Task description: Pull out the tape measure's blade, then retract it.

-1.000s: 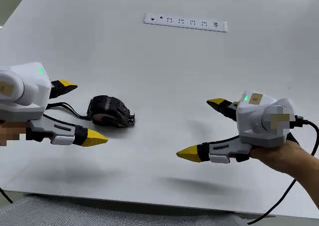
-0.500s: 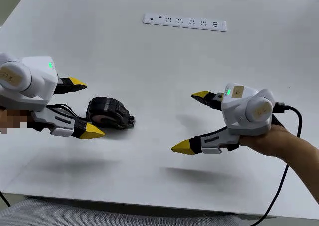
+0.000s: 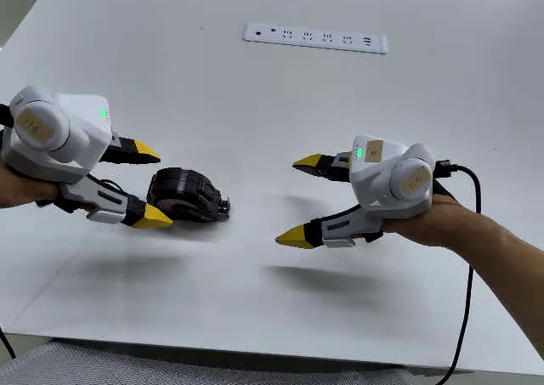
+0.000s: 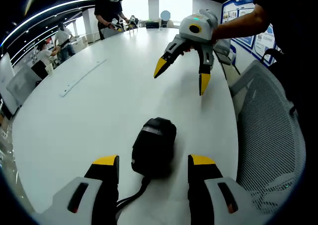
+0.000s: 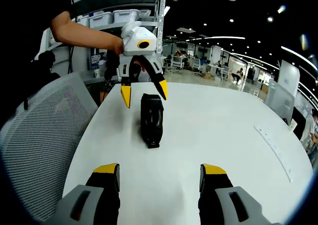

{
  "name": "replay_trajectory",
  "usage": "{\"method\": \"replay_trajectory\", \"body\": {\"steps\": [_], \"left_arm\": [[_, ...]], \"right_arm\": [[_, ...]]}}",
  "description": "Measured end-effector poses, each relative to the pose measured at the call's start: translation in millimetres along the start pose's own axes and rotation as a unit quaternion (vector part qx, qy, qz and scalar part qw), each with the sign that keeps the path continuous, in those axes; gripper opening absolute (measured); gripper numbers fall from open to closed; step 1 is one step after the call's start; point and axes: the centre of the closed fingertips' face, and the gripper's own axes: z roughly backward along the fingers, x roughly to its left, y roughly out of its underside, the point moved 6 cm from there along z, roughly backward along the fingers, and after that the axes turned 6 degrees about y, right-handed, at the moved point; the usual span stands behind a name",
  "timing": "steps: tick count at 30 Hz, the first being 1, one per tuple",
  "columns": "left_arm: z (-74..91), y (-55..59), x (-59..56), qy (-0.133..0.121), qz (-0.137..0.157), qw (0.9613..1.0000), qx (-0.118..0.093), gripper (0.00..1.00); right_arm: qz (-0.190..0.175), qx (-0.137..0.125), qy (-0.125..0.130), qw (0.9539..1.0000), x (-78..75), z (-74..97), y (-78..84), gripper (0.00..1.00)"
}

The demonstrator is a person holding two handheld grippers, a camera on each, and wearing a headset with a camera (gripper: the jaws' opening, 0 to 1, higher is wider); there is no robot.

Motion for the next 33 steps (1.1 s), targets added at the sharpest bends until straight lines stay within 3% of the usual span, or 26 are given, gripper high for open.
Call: {"method": "replay_trajectory", "body": {"steps": [8, 22, 33], "left_arm": [[-3.4, 6.7, 3.8, 0.013, -0.018, 0.9993, 0.031, 0.46], [-5.0, 8.8, 7.7, 0.033, -0.040, 0.9973, 0.052, 0.36], [-10.3, 7.4, 10.8, 0.044, -0.056, 0.9954, 0.063, 0.29]], "right_arm": [[0.018, -0.002, -0.019, 0.9997, 0.2, -13.6, -5.1, 0.50], [0.040, 0.009, -0.047, 0.9980, 6.0, -41.3, -12.2, 0.35], [0.048, 0.022, -0.068, 0.9963, 8.8, -61.3, -15.4, 0.29]]}}
